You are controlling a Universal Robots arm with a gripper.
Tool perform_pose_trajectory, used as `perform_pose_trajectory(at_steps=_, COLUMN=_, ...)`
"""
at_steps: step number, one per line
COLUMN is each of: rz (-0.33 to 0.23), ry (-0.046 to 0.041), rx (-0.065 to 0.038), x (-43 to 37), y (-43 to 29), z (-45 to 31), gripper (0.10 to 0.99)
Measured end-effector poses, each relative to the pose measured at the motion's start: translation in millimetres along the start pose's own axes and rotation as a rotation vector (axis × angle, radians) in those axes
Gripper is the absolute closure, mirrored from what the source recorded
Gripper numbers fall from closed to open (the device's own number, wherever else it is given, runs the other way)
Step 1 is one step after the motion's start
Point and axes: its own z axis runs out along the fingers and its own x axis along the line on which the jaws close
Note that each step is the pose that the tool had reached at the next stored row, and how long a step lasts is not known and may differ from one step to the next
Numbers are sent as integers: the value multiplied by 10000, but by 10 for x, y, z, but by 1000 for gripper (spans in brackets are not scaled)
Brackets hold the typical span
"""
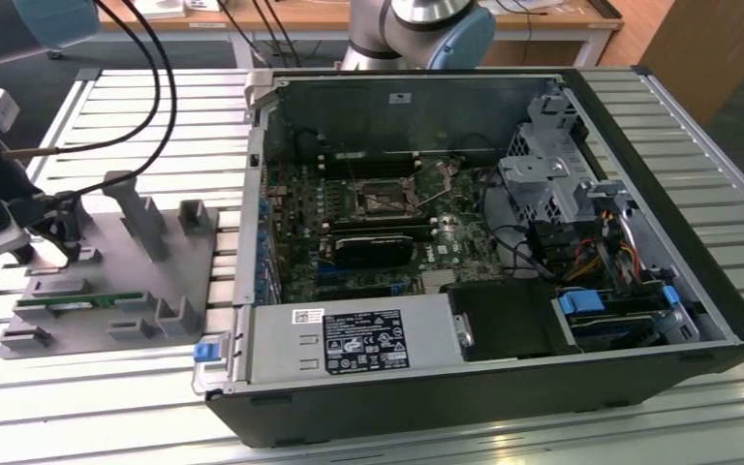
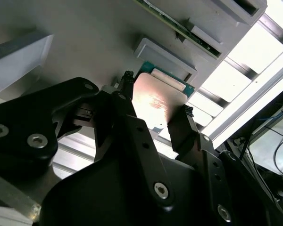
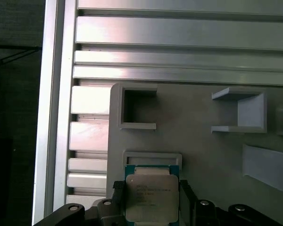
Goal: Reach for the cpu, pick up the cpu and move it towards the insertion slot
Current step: 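Pick up the cpu and move it towards the insertion slot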
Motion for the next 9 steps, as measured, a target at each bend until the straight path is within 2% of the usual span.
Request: perform_pose_trajectory(at_steps=9, rz=0, ry=-1, rx=-1, x=0, y=2, z=-38, gripper=545)
